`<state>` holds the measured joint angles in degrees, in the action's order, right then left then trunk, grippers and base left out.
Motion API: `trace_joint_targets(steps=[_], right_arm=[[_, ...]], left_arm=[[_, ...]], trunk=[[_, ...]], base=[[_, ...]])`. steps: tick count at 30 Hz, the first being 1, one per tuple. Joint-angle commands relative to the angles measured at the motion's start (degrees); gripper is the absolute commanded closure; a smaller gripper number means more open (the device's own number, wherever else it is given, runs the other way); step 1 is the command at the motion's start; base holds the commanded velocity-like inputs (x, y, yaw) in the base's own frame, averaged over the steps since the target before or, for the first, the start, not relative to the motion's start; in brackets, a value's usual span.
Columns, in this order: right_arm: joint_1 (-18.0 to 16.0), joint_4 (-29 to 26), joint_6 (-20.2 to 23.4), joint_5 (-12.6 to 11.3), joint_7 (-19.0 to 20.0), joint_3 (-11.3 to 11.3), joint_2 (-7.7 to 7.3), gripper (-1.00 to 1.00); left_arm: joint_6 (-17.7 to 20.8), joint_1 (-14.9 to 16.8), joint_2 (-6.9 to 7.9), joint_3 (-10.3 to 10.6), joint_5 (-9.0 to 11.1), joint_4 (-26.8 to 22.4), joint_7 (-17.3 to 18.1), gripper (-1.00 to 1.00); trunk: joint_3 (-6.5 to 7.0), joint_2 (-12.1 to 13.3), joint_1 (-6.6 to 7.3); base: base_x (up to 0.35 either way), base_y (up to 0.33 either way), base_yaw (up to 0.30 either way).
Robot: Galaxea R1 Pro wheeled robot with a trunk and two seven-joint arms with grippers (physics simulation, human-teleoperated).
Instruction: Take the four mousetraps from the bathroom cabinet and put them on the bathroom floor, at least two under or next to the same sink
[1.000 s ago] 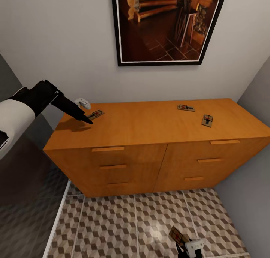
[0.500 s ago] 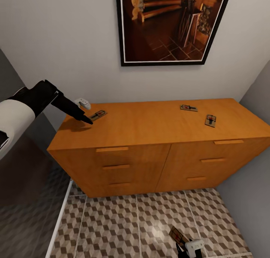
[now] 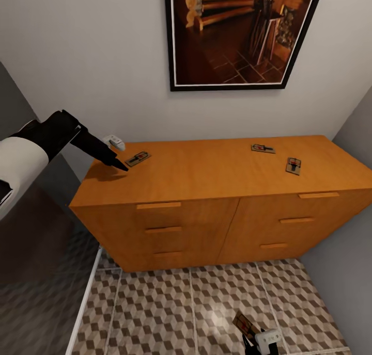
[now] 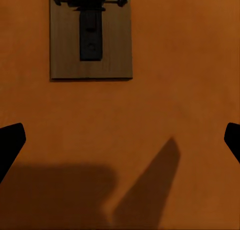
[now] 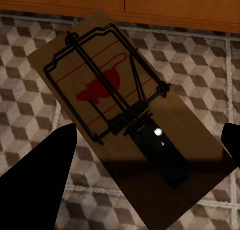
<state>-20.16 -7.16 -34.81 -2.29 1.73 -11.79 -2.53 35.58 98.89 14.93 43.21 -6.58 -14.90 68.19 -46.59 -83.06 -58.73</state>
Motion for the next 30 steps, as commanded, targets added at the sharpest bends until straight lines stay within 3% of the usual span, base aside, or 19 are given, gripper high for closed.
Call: trace_joint_targets(steps=[1, 30], right_arm=[[-0.04, 0.04, -0.18, -0.26, 0.21, -0.16, -0.02, 1.0], [-0.01, 0.04, -0.26, 0.78, 0.21, -0.25, -0.02, 1.0]], left_arm=[[0.54, -0.01, 0.02, -0.32, -0.59, -0.16, 0.37, -1.0], [0.54, -0.01, 0.03, -0.32, -0.55, -0.13, 0.37, -1.0]], trunk=[[-0.04, -0.02, 0.0], [-0.04, -0.02, 0.0]], base=[[0.0, 0.027, 0.0], [0.039, 0.037, 0.0]])
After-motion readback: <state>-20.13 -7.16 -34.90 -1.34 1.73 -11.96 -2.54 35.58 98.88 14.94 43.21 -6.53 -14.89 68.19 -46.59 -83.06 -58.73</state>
